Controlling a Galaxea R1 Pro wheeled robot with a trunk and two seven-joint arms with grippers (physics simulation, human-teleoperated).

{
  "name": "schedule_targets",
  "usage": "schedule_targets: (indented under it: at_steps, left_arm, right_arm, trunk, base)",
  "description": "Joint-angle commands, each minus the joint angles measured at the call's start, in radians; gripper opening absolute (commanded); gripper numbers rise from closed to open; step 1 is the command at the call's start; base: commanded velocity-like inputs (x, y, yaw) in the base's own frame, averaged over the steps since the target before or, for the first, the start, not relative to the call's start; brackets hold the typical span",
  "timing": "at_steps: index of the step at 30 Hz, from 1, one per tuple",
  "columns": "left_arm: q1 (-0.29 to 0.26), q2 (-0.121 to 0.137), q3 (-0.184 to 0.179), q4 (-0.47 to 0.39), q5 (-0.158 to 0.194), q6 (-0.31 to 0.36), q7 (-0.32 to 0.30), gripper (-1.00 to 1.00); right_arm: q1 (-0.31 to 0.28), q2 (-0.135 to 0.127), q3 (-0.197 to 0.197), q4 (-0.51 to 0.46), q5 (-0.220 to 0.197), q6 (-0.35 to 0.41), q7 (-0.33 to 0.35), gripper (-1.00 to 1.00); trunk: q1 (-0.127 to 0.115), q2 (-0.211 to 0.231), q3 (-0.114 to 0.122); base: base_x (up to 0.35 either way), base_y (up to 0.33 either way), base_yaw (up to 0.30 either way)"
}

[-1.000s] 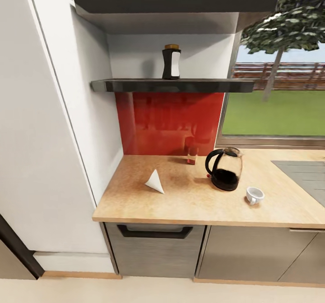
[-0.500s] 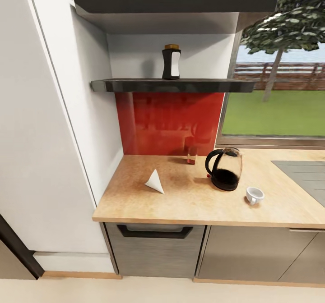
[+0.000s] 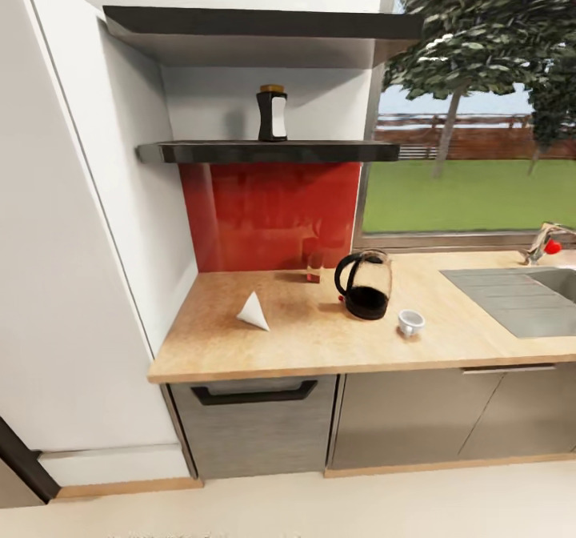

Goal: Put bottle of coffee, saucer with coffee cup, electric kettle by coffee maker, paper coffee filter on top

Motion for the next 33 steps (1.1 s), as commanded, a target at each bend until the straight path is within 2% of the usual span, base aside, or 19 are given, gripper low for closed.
schedule_targets:
  at_steps: [1,8,15,20,23,25,29,33]
  left_arm:
    - [-0.001,-0.001,0.003,-0.008,-0.010,-0.004,0.003,1.00]
    - [-0.001,-0.001,0.003,-0.060,-0.010,-0.008,0.002,1.00]
    - [-0.004,-0.002,0.003,-0.071,-0.010,-0.095,0.002,1.00]
    - [-0.007,-0.005,0.003,-0.085,-0.010,-0.115,0.001,1.00]
    - [-0.007,-0.006,-0.001,-0.128,-0.010,-0.125,-0.001,1.00]
    - [-0.007,-0.005,-0.018,-0.162,-0.010,-0.141,-0.002,1.00]
    - [-0.007,-0.005,-0.097,-0.255,-0.008,-0.178,-0.003,1.00]
    - [-0.009,-0.009,-0.154,-0.343,-0.006,-0.182,-0.024,1.00]
  right_arm:
    - [0.000,0.000,-0.003,-0.001,-0.004,-0.002,-0.001,1.00]
    - [0.000,0.001,-0.003,-0.001,-0.004,-0.002,-0.003,1.00]
    - [0.000,0.001,-0.003,-0.004,-0.005,-0.003,-0.003,1.00]
    - [0.000,0.001,-0.003,-0.005,-0.005,-0.003,-0.003,1.00]
    - [0.000,0.001,-0.004,-0.005,-0.005,-0.004,-0.003,1.00]
    - [0.000,0.001,-0.004,-0.006,-0.005,-0.004,-0.003,1.00]
    - [0.000,0.001,-0.005,-0.007,-0.006,-0.006,-0.002,1.00]
    - [0.000,0.001,-0.005,-0.009,-0.008,-0.007,-0.001,1.00]
  trunk:
    - [0.000,-0.002,-0.002]
    - [0.000,-0.002,-0.001]
    - [0.000,-0.002,-0.001]
    - [0.000,-0.002,-0.001]
    - [0.000,-0.002,-0.001]
    - [0.000,-0.002,-0.001]
    - [0.000,-0.002,-0.001]
    - [0.000,-0.002,-0.001]
  base:
    - [-0.188,0.000,-0.141]
    - [-0.055,0.000,-0.041]
    - [-0.016,0.000,-0.003]
    - [-0.228,0.000,0.000]
    - [-0.142,0.000,0.000]
    - [-0.054,0.000,0.000]
    - [-0.019,0.000,0.000]
    - [-0.005,0.000,0.000]
